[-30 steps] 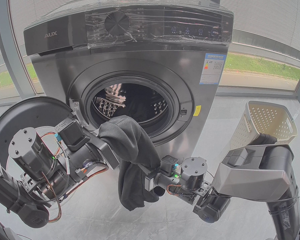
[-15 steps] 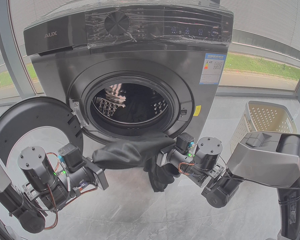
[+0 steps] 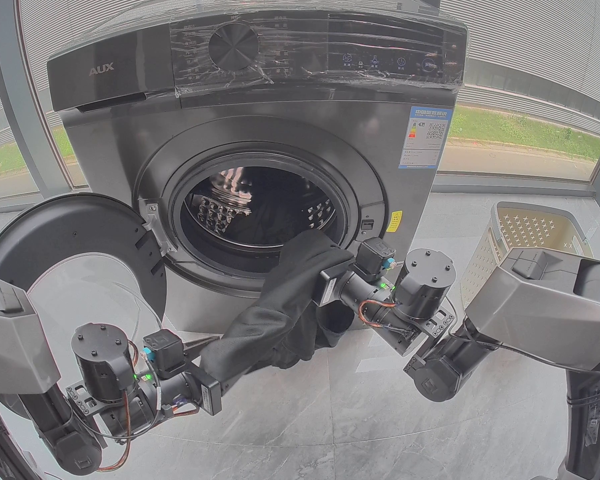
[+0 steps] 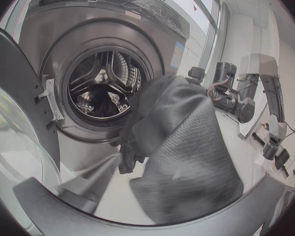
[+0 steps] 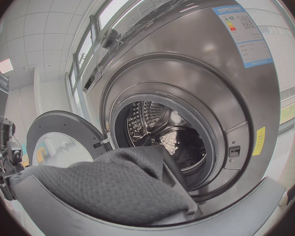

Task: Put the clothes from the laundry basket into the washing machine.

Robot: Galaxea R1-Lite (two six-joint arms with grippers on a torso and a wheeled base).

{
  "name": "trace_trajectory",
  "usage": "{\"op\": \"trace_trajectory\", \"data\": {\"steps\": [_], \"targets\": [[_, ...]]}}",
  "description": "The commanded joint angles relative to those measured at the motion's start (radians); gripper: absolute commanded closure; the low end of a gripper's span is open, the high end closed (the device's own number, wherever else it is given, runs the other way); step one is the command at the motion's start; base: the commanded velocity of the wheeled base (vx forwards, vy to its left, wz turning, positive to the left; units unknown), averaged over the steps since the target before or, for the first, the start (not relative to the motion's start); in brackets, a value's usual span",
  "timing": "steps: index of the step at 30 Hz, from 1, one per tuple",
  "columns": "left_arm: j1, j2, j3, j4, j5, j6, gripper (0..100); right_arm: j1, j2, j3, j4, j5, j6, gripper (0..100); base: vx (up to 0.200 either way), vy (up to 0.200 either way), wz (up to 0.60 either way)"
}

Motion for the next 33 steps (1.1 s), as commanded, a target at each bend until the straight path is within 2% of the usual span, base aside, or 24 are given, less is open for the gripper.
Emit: {"op": "trace_trajectory", "data": {"steps": [1,4,9,12,14,19,30,33], "targets": [[-0.009,0.003,0.086,-0.005,-0.030,0.004,0,-0.029,-0.007,-0.010,-0.001,0.001,-0.002,100,0.000,0.000,0.00],[-0.015,0.017,0.115,-0.001,-0.075,0.013,0,-0.045,-0.007,-0.019,-0.001,0.001,-0.002,100,0.000,0.000,0.00],[0.000,0.021,0.083,-0.004,-0.073,0.011,0,-0.045,-0.024,-0.011,-0.004,0.001,-0.002,100,0.000,0.000,0.00],[0.000,-0.003,0.006,-0.004,-0.081,-0.003,0,-0.029,-0.040,-0.010,-0.003,0.001,-0.002,100,0.000,0.000,0.00],[-0.006,-0.002,-0.057,-0.004,-0.081,-0.010,0,0.000,-0.055,-0.007,-0.001,0.001,-0.004,100,0.000,0.000,0.00],[-0.030,0.075,-0.166,-0.004,-0.075,-0.009,0,0.069,-0.080,0.013,0.000,0.000,-0.004,100,0.000,0.000,0.00],[-0.006,0.248,-0.345,-0.004,-0.069,-0.004,0,0.140,-0.107,0.039,-0.001,0.000,-0.001,100,0.000,0.000,0.00],[0.014,0.291,-0.390,-0.004,-0.033,0.002,0,0.158,-0.109,0.044,-0.003,0.000,-0.001,100,0.000,0.000,0.00]]}}
